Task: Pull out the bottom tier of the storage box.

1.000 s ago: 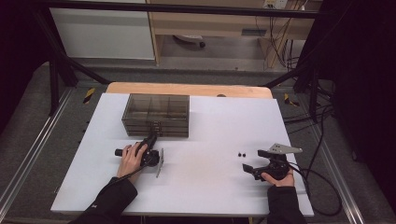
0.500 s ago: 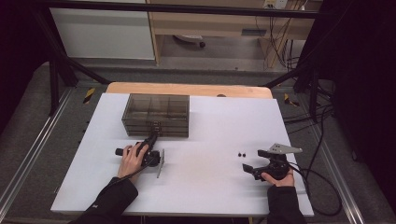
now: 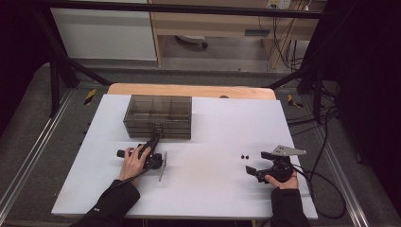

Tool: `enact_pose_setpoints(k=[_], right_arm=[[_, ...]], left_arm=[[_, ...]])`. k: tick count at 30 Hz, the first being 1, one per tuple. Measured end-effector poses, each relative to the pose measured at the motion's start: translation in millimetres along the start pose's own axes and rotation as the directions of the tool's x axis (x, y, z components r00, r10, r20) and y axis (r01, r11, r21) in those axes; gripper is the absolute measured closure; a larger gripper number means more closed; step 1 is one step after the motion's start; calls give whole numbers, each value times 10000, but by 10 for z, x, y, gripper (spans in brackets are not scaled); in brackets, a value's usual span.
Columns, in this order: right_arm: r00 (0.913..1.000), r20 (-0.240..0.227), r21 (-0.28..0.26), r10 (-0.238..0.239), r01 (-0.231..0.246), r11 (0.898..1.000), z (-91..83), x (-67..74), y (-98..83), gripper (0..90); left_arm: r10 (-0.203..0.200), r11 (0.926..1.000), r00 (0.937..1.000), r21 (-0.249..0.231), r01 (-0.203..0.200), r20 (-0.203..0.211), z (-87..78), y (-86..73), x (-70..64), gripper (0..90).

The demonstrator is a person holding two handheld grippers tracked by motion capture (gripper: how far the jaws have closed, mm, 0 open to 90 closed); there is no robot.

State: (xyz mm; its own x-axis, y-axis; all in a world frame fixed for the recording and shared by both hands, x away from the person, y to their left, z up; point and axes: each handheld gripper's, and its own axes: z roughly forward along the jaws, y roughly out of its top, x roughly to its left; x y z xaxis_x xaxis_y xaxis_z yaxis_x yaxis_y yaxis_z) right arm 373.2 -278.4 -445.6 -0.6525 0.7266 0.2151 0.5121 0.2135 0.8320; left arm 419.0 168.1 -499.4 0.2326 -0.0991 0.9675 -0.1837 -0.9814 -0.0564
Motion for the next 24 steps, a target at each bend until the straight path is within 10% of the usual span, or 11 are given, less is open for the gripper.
enact_pose_setpoints(k=[24], right_arm=[[10000, -1, 25, -10, 10, 10000, 3, 4, -3, 6]], left_arm=[[-51, 9999, 9998, -152, 54, 205, -118, -5, -19, 805]])
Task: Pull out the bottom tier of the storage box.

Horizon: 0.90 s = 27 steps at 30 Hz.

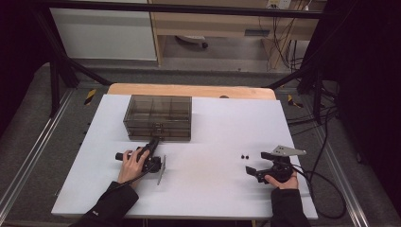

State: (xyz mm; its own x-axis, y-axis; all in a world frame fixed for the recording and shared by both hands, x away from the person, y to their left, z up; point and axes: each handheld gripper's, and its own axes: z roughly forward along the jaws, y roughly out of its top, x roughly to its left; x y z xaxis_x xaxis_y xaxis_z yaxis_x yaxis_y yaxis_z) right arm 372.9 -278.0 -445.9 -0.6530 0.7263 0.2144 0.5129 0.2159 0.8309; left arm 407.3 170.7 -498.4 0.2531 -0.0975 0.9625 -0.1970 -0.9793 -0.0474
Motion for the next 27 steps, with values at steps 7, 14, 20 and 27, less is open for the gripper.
enact_pose_setpoints(k=[7, 14, 20, 27], right_arm=[[10000, 5, 5, 7, -7, 10000, 1, 1, 0, 6], [10000, 5, -8, -2, 2, 10000, -4, 0, 0, 6], [10000, 2, -6, -5, 5, 10000, -4, 0, 0, 6], [10000, -6, -2, 11, -11, 10000, -2, 2, -1, 6]], left_arm=[[-155, 9999, 9999, -40, 155, 33, -13, -3, 1, 773], [-450, 9987, 9990, -230, 450, -30, -32, 1, 32, 686], [-603, 9979, 9981, -222, 606, 124, -4, -22, 51, 639], [-633, 9980, 9979, -52, 634, 165, 23, -20, 74, 614]])
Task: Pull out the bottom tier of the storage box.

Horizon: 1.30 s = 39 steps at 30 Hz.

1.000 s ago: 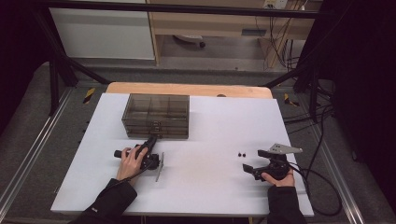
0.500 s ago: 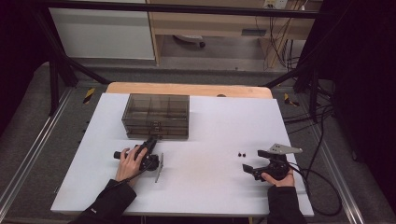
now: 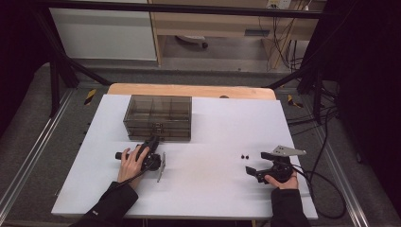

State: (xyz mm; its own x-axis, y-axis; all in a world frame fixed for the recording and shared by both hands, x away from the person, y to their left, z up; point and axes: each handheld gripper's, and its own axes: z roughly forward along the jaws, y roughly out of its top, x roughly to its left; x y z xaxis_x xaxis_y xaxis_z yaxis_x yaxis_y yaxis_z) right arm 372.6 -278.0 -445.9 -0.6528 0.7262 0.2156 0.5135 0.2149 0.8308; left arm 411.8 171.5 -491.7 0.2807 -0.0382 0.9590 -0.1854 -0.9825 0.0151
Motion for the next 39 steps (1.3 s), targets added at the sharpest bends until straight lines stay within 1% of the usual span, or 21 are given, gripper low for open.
enact_pose_setpoints(k=[6, 8, 11, 16, 19, 22, 39], right_arm=[[10000, 10, 11, -20, 20, 10000, 3, -3, 0, 6], [10000, 10, 9, -12, 12, 10000, 3, -4, 0, 6], [10000, 5, -5, -11, 11, 10000, -1, -5, 2, 6], [10000, 6, 39, -16, 16, 10000, 3, -5, 0, 6], [10000, 4, 11, -24, 24, 10000, 3, -4, -1, 6], [10000, 3, 10, 23, -23, 10000, -2, 1, 0, 6], [10000, 15, 57, -54, 54, 10000, 6, -2, -4, 6]], left_arm=[[-30, 10000, 10000, 4, 30, 89, 35, -16, 15, 617], [52, 10000, 9999, 58, -53, 160, 42, -17, 19, 622], [64, 10000, 9998, 22, -64, 195, 52, -20, 15, 638], [72, 10000, 9998, 31, -72, 186, 54, -24, 20, 645], [48, 10000, 9998, 6, -48, 174, 50, -26, 25, 665], [-91, 9999, 9998, 76, 89, 192, 39, -34, 35, 680], [-299, 9994, 9994, 200, 296, 153, 11, -8, 20, 685]])
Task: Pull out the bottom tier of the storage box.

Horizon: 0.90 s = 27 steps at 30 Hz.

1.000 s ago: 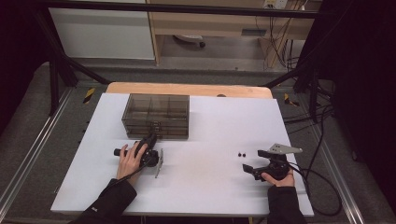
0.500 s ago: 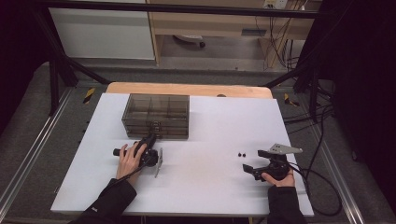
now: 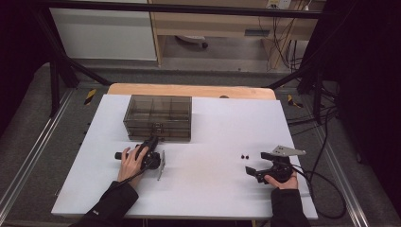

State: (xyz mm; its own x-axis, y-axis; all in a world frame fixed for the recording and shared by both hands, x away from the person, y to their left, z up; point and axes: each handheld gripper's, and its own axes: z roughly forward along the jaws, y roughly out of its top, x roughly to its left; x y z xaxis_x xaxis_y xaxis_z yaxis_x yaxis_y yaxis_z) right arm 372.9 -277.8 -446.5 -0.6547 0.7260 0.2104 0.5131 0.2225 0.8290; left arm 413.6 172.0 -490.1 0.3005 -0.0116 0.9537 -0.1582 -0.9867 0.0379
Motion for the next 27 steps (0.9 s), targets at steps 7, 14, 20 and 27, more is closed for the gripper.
enact_pose_setpoints(k=[7, 14, 20, 27], right_arm=[[10000, -2, -33, 36, -36, 10000, -3, 2, 1, 6], [10000, 9, -24, 43, -43, 10000, -4, 3, 1, 6], [10000, 17, 4, -4, 4, 10000, -1, -1, 0, 6], [10000, 24, 12, -5, 5, 10000, 3, -1, -1, 6]], left_arm=[[-52, 10000, 10000, -16, 52, 60, -28, 4, -3, 686], [-58, 10000, 9999, -31, 59, 82, -57, 8, -10, 686], [-97, 9999, 9999, -82, 98, 95, -82, 7, -18, 686], [-122, 9999, 9999, -70, 123, 104, -115, 9, -29, 686]])
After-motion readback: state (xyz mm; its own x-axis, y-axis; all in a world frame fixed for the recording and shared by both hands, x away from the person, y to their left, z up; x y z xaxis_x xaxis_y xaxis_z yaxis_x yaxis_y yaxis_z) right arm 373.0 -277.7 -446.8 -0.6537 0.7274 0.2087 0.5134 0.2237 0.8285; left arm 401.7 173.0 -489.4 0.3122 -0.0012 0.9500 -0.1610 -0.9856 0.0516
